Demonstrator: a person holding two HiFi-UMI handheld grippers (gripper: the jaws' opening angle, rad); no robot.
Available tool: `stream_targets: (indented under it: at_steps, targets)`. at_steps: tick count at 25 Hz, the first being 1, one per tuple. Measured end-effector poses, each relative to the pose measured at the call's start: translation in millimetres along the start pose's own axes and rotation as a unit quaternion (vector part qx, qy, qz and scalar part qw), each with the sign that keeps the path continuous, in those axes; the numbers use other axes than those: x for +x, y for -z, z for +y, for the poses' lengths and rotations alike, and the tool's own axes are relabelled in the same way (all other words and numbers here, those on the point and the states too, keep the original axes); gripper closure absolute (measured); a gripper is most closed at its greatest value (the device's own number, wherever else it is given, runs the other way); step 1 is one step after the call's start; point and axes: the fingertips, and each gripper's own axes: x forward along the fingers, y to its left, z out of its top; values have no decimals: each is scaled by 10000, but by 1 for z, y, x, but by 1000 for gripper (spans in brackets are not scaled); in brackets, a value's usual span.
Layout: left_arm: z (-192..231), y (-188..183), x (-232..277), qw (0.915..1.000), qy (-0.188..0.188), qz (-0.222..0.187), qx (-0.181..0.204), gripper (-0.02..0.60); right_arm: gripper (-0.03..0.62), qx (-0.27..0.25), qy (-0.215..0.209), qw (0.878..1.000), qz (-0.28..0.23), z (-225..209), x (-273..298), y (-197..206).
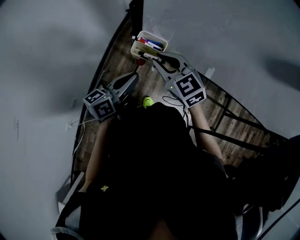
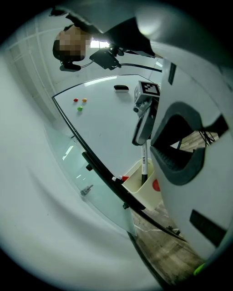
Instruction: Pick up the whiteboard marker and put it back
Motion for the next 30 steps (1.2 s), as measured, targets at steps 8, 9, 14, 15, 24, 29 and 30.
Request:
stream_targets:
  at_steps: [8,9,14,15,24,29,30]
  targets:
    - [-1,1,9,9999,97,-38,51,578,525,-66,76,9998,-158,-8,-8,-15]
    - [0,1,10,9999,106,-26,81,578,525,-72,76,9998,-176,-8,-8,-17]
    - [3,3,14,9998,116,7,181,578,525,-106,69,9997,-221,-11,-9,-22]
    - [3,3,14,9998,114,1,187,578,525,-106,67,9997,-230,-11,-9,-23]
    - [9,0,17,9996,63,-137,234,578,525,-168,53,9996,-228,-14,-10,-26]
    - [10,-1,16,9990,-52,-123,437,577,525,-177,36,9996,-237,-13,-9,-28]
    - [11,-1,16,9987,-97,-110,492,577,525,-172,37,9996,-240,-13,-9,-28]
